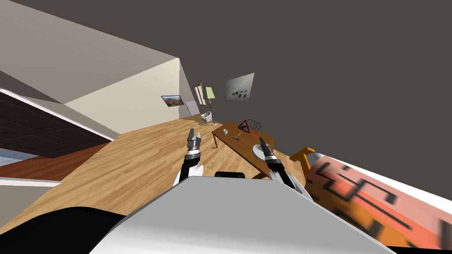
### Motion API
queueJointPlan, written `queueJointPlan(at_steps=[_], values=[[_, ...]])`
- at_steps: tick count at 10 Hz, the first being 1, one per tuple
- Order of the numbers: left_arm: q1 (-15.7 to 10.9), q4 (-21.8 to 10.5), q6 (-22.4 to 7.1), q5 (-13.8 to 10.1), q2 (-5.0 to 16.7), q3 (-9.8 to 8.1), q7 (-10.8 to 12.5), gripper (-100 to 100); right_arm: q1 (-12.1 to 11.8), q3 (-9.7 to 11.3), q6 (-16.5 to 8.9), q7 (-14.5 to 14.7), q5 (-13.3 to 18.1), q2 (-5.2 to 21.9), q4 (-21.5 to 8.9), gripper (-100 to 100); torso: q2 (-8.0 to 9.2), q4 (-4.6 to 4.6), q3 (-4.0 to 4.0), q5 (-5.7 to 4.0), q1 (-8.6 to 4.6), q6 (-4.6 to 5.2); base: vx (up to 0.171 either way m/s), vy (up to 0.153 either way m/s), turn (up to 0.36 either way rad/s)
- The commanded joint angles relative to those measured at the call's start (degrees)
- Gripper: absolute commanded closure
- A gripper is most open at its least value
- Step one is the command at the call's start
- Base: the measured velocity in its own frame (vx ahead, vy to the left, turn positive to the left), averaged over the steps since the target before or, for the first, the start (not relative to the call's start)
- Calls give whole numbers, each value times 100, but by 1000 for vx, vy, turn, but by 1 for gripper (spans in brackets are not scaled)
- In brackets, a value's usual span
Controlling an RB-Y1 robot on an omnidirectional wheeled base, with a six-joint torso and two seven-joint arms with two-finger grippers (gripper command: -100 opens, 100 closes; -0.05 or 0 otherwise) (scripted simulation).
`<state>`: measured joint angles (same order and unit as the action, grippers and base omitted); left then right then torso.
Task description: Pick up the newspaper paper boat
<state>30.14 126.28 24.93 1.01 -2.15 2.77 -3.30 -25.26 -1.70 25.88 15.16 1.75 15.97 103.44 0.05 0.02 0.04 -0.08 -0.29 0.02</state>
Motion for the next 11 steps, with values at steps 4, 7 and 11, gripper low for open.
queueJointPlan(at_steps=[4,7,11], values=[[0,0,0,0,0,0,0,0,149,-20,25,415,218,225,-735,-100,-3,-1,-2,2,7,-3,-28,-47,128],[0,0,0,0,0,0,0,0,328,-47,79,806,437,441,-1267,-100,-2,-1,-2,2,7,1,-35,-47,164],[0,0,0,0,0,1,0,0,424,-55,107,1010,555,543,-1834,-100,-9,-2,-5,5,18,-3,-20,-24,99]])
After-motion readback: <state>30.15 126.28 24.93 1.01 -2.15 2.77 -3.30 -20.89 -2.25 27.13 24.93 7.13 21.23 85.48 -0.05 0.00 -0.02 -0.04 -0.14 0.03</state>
